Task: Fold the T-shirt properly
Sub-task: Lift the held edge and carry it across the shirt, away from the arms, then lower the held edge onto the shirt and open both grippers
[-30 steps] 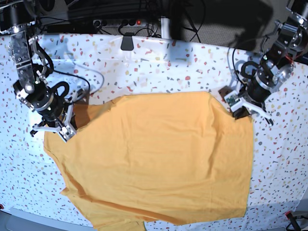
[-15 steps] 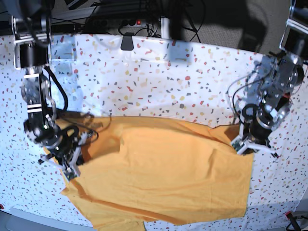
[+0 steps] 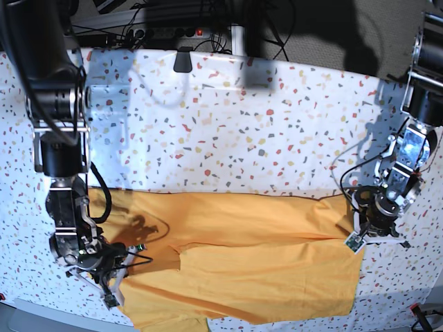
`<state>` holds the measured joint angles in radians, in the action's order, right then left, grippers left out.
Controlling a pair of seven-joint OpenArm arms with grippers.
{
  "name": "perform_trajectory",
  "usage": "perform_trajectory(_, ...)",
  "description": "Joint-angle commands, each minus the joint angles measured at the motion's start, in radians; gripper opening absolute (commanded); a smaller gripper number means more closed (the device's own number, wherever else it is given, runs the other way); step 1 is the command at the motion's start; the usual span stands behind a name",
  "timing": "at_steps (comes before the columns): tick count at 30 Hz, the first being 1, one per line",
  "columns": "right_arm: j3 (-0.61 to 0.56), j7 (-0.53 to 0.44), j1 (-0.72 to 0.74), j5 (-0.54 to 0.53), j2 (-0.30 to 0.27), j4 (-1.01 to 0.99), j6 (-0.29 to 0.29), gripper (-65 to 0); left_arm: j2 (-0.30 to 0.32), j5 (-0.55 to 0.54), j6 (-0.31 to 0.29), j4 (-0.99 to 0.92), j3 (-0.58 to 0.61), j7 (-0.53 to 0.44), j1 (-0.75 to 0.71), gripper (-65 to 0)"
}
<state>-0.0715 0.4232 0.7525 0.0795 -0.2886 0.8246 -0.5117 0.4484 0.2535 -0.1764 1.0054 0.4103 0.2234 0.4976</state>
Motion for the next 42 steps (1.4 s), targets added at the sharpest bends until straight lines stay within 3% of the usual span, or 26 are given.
perform_trajectory(1, 0.005, -0.035, 0.045, 0.006, 0.003, -0.005, 0.003, -65.0, 0.012, -0.013, 0.018, 0.015, -0.009, -0.016, 0.032, -65.0)
perform_trajectory(11, 0.005, -0.294, 0.069, 0.256, 0.028, -0.167, 0.003, -65.0, 0.012, -0.029, 0.018, 0.015, -0.009, -0.017, 0.032, -65.0)
perform_trajectory(14, 0.005, -0.304, 0.071, 0.284, 0.028, -0.18, 0.003, -65.0, 0.012, -0.026, 0.014, 0.015, -0.009, -0.053, 0.032, -65.0)
perform_trajectory(18, 0.005, -0.303, 0.071, 0.279, 0.028, -0.18, 0.002, -65.0, 0.016, -0.019, -0.157, 0.015, -0.009, -0.1, 0.037, -65.0)
perform_trajectory(19, 0.005, -0.303, 0.071, 0.279, 0.028, -0.18, -0.004, -65.0, 0.018, -0.019, -0.177, 0.015, -0.009, -0.11, 0.037, -65.0)
perform_trajectory(27, 0.005, -0.299, 0.071, 0.28, 0.028, -0.18, -0.027, -65.0, 0.042, -0.018, -0.169, 0.015, -0.009, -0.12, 0.04, -65.0)
perform_trajectory(29, 0.005, -0.285, 0.071, 0.271, 0.028, -0.18, 0.004, -65.0, 0.055, -0.019, -0.167, 0.015, -0.009, -0.12, 0.04, -65.0)
perform_trajectory(33, 0.005, -0.201, 0.071, 0.203, 0.028, -0.18, 0.155, -65.0, 0.08, -0.019, -0.167, 0.015, -0.009, -0.12, 0.04, -65.0)
perform_trajectory(40, 0.005, -0.189, 0.071, 0.204, 0.023, -0.18, 0.172, -65.0, 0.096, -0.019, -0.168, 0.015, -0.009, -0.116, 0.037, -65.0)
perform_trajectory(42, 0.005, -0.167, 0.07, 0.204, 0.023, -0.18, 0.213, -65.0, 0.1, -0.019, -0.168, 0.015, -0.009, -0.095, 0.037, -65.0)
